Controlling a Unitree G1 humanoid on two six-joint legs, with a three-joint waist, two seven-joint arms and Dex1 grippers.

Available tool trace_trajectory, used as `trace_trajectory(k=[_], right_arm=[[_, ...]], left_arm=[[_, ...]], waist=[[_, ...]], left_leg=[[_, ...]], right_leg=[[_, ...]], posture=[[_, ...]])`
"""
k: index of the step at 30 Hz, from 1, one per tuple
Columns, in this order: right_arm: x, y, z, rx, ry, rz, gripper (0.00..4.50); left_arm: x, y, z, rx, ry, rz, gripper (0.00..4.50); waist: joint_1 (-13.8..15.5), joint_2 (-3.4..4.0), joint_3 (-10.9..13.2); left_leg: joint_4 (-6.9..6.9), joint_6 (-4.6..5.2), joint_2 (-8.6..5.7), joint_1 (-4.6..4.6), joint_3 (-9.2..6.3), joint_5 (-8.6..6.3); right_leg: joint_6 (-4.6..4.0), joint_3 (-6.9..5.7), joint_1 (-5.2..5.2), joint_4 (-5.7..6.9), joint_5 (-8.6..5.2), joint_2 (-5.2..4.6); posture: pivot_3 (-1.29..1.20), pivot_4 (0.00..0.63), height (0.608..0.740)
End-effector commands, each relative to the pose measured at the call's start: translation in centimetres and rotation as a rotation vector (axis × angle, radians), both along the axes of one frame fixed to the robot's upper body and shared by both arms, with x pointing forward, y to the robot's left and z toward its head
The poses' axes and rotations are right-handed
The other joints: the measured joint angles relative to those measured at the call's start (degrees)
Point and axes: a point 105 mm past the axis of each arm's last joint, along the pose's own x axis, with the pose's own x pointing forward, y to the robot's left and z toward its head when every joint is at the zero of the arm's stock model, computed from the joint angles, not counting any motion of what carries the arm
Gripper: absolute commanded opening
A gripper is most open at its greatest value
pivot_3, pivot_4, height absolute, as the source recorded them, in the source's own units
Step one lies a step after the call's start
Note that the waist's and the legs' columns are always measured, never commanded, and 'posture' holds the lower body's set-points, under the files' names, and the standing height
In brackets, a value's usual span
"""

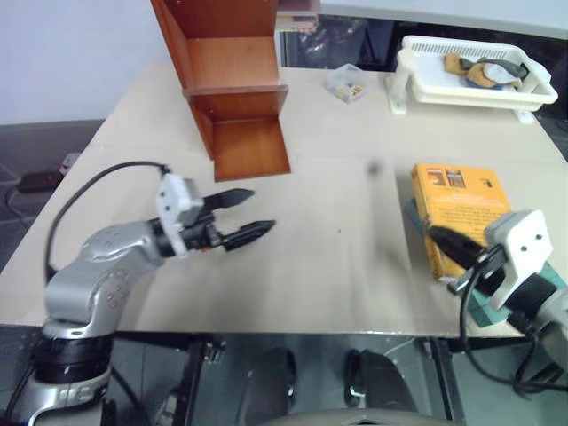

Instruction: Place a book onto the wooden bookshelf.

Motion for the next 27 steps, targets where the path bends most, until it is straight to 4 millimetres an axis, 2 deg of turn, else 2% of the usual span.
trace_trajectory(k=[1, 5, 8, 11, 16, 22, 27], right_arm=[[1.0, -5.7, 1.4, -0.071, -0.009, -0.24, 0.06], [2.0, -10.7, 0.9, -0.174, 0.08, -0.388, 0.06], [2.4, -12.7, 0.2, -0.219, 0.134, -0.437, 0.06], [3.1, -14.3, -1.5, -0.23, 0.199, -0.477, 0.06], [4.8, -13.7, -3.4, -0.192, 0.228, -0.398, 0.06], [6.0, -12.3, -3.7, -0.162, 0.225, -0.31, 0.06], [5.9, -11.4, -4.1, -0.161, 0.248, -0.265, 0.06]], left_arm=[[-0.6, -3.9, 0.1, -0.028, 0.149, -0.124, 4.5], [0.2, -8.9, -0.2, -0.136, 0.308, -0.177, 4.5], [0.6, -11.0, -0.3, -0.2, 0.389, -0.182, 4.5], [0.6, -12.5, -0.5, -0.222, 0.417, -0.182, 4.5], [0.0, -12.4, -0.7, -0.211, 0.429, -0.182, 4.5], [-1.2, -10.9, -0.9, -0.177, 0.447, -0.226, 4.5], [-2.2, -9.9, -0.2, -0.087, 0.236, -0.277, 4.5]], waist=[[0.0, -0.02, 0.0], [0.1, 0.05, -0.1], [-0.5, 0.08, -0.1], [-0.9, 0.09, -0.1], [-0.9, 0.2, -0.1], [-0.7, 0.25, -0.1], [-0.7, 0.25, -0.1]], left_leg=[[0.0, 0.01, -0.03, -0.02, 0.01, 0.0], [0.0, 0.07, -0.1, 0.01, 0.07, -0.02], [-0.03, 0.06, -0.1, 0.01, 0.09, -0.01], [-0.06, 0.05, -0.07, 0.04, 0.06, -0.01], [-0.04, 0.11, -0.08, 0.11, 0.14, -0.04], [-0.04, 0.07, -0.07, 0.07, 0.13, -0.03], [-0.04, -0.04, -0.08, 0.03, 0.11, 0.04]], right_leg=[[0.01, 0.07, 0.0, -0.01, 0.0, 0.01], [0.24, 0.18, 0.02, 0.0, 0.14, 0.03], [0.25, 0.2, 0.0, -0.01, 0.13, 0.07], [0.25, 0.25, -0.03, 0.01, 0.12, 0.15], [0.33, 0.37, -0.03, 0.03, 0.09, 0.15], [0.32, 0.36, -0.05, 0.04, 0.1, 0.15], [0.23, 0.31, -0.05, 0.02, 0.15, 0.13]], posture=[[0.0, 0.15, 0.74], [0.0, 0.15, 0.74], [0.0, 0.15, 0.74], [0.0, 0.15, 0.74], [0.0, 0.15, 0.74], [0.0, 0.15, 0.74], [0.0, 0.15, 0.74]])
